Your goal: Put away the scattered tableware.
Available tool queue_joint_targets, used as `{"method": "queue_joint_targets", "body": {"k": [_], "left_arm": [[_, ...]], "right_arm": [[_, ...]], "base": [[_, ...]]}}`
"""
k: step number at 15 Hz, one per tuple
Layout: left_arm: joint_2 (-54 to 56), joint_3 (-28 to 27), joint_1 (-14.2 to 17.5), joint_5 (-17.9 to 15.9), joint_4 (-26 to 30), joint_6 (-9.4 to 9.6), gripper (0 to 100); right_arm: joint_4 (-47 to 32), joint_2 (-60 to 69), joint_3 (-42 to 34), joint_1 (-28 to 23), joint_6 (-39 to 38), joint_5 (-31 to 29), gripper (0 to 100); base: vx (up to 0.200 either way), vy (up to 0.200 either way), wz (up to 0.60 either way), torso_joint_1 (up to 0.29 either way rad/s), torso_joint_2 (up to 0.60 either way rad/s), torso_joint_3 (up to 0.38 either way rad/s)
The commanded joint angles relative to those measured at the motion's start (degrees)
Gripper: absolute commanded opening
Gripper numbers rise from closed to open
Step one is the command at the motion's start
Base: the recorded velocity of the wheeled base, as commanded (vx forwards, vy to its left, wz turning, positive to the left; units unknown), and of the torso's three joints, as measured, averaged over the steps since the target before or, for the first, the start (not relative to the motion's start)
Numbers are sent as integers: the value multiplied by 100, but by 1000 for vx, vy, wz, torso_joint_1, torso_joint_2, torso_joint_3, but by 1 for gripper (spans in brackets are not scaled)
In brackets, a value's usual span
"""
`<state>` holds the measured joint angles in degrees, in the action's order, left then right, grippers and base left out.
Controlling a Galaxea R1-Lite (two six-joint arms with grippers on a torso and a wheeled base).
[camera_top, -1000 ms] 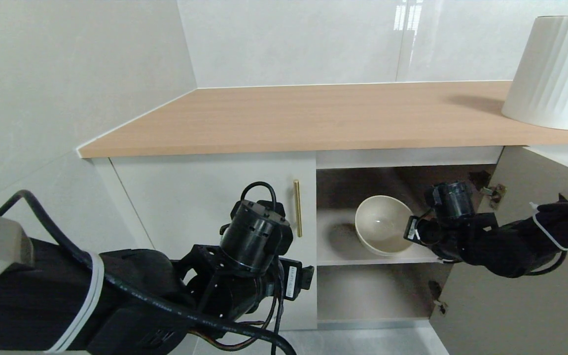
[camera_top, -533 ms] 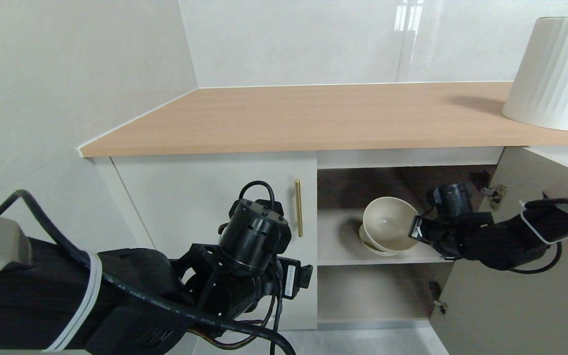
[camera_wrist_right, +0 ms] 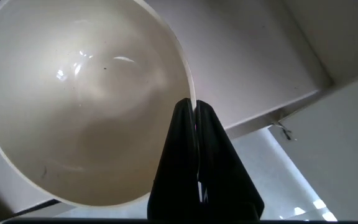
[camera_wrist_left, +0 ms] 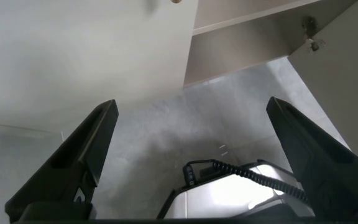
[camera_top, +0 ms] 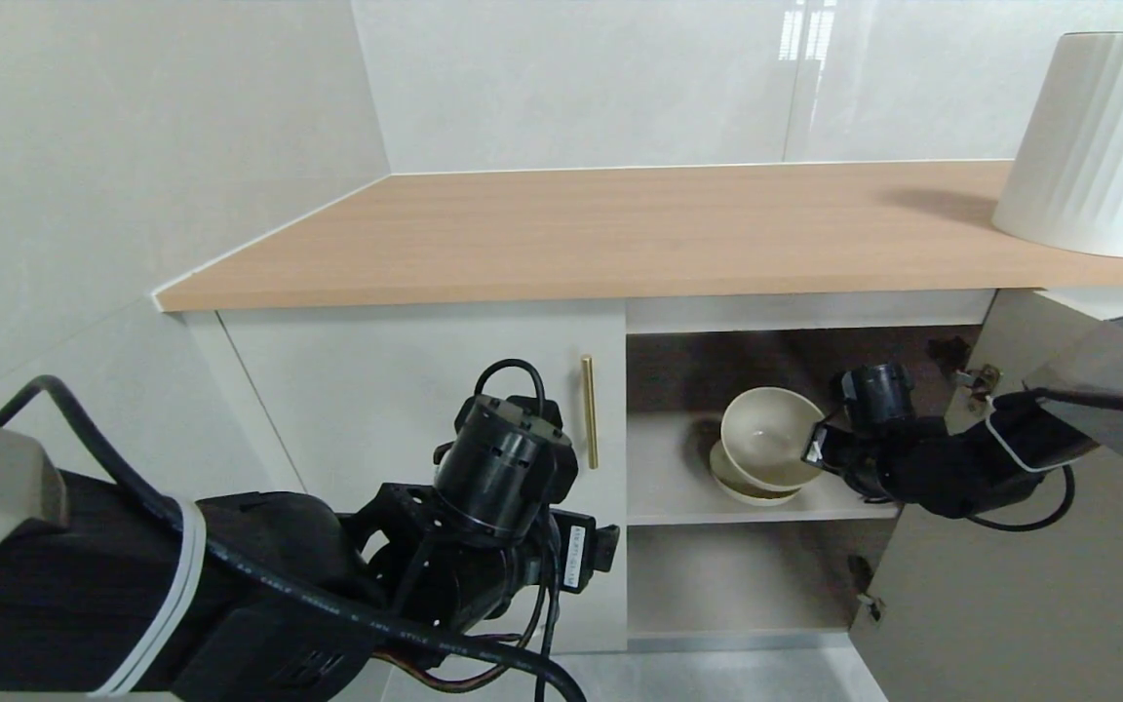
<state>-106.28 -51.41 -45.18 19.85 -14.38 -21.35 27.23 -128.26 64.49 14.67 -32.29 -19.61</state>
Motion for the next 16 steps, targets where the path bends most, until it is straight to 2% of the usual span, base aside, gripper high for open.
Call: {"method": "queue_joint_targets", "body": {"k": [1, 16], "left_arm": [[-16, -10, 9, 2, -3, -1, 100], [-16, -10, 35, 2, -3, -1, 100]], "right_arm": [[-16, -252, 169, -8, 4, -7, 0], [-25, -525, 486, 1, 4, -7, 0]], "base": [[0, 0, 0, 0, 0, 0], [0, 0, 0, 0, 0, 0]]}}
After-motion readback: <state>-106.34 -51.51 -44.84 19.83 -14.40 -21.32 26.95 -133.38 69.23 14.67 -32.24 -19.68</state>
